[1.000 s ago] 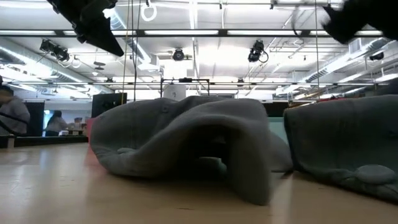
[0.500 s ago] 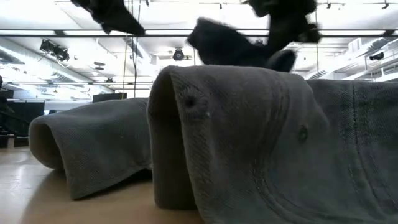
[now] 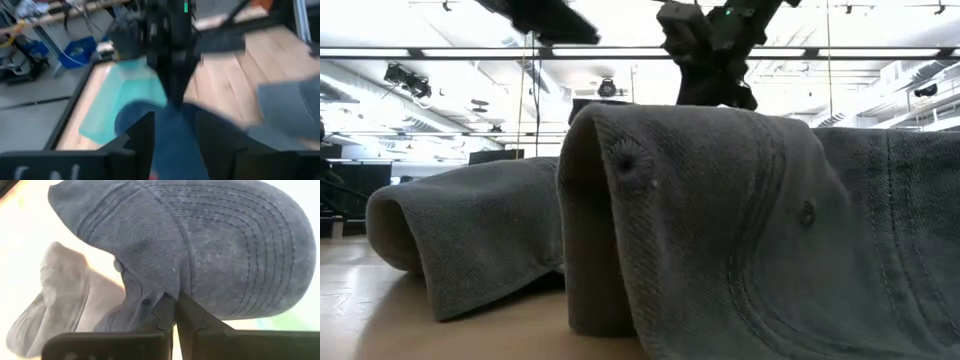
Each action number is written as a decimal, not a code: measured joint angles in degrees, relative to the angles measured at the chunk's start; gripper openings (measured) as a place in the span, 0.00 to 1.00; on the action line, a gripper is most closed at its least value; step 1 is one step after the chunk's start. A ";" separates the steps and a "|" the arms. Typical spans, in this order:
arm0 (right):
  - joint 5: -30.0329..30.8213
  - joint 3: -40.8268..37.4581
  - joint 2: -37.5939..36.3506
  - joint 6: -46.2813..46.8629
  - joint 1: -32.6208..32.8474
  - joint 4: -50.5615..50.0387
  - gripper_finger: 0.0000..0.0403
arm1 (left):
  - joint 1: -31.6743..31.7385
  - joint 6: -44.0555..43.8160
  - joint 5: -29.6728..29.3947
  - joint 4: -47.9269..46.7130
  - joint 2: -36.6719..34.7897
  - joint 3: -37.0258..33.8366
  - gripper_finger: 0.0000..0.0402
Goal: Pick & Place hat
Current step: Put the blue into the red bin
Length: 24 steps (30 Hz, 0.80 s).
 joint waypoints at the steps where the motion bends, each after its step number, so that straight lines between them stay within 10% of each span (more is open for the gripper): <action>1: 0.02 -0.02 0.00 -0.63 -0.51 0.51 0.02 | 0.41 0.01 0.00 1.04 0.63 0.38 0.39; 24: -0.25 -0.02 -0.02 -7.54 -1.97 7.16 0.02 | 3.11 1.97 0.15 8.21 17.30 1.42 0.48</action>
